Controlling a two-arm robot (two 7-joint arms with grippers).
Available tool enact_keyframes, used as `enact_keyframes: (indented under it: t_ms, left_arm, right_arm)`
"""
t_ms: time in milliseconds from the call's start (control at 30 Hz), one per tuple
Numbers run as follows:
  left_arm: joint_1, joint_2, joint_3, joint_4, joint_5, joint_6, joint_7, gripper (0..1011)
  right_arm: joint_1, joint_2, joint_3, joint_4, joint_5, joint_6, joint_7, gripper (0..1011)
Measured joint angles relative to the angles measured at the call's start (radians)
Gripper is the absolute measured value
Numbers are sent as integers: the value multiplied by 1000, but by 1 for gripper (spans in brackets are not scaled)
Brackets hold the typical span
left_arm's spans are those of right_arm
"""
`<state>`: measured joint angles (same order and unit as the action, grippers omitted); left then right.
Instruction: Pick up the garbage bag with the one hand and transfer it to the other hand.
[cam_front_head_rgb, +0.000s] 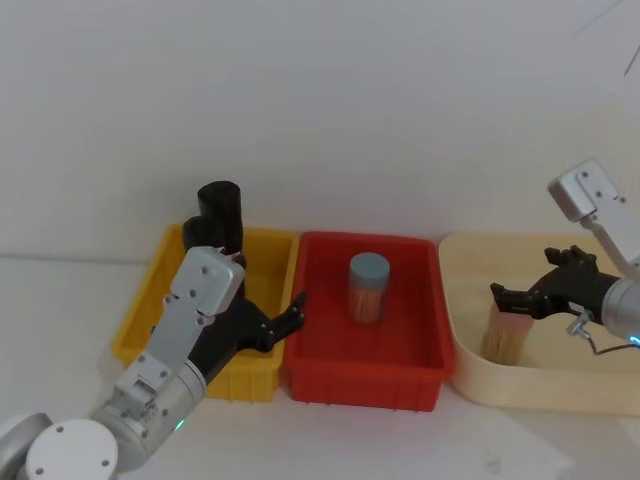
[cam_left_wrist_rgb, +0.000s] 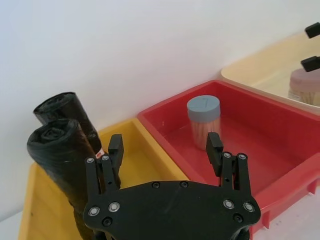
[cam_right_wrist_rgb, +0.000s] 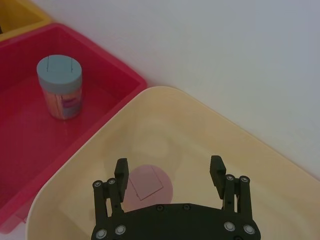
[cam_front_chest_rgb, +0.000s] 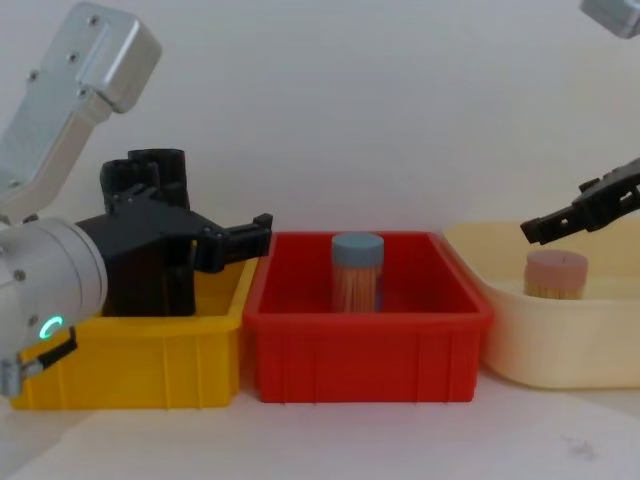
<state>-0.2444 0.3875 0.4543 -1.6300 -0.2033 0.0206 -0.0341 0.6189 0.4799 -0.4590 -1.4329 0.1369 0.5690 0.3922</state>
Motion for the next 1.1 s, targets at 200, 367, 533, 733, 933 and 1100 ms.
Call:
enact_keyframes:
  t_ms: [200, 367, 533, 733, 933, 1100]
  left_arm:
    - [-7, 15, -3, -19, -26, 41, -44, 1001]
    - [1, 26, -20, -49, -54, 101, -60, 1000]
    - [20, 33, -42, -81, -77, 156, -57, 1001]
    - [51, 37, -81, -121, -98, 219, -27, 1001]
    - [75, 37, -122, -147, -110, 260, 6, 1001]
    - [76, 34, -140, -147, -115, 280, 18, 1001]
  right_arm:
    - [1, -1, -2, 4, -2, -1, 1, 1001]
    - [1, -1, -3, 6, -2, -1, 1, 1001]
    - [1, -1, -3, 7, -3, -1, 1, 1001]
    - [2, -2, -4, 7, -3, -1, 1, 1001]
    - [2, -2, -5, 8, -4, -1, 1, 1001]
    - [3, -2, -5, 8, -4, -1, 1, 1001]
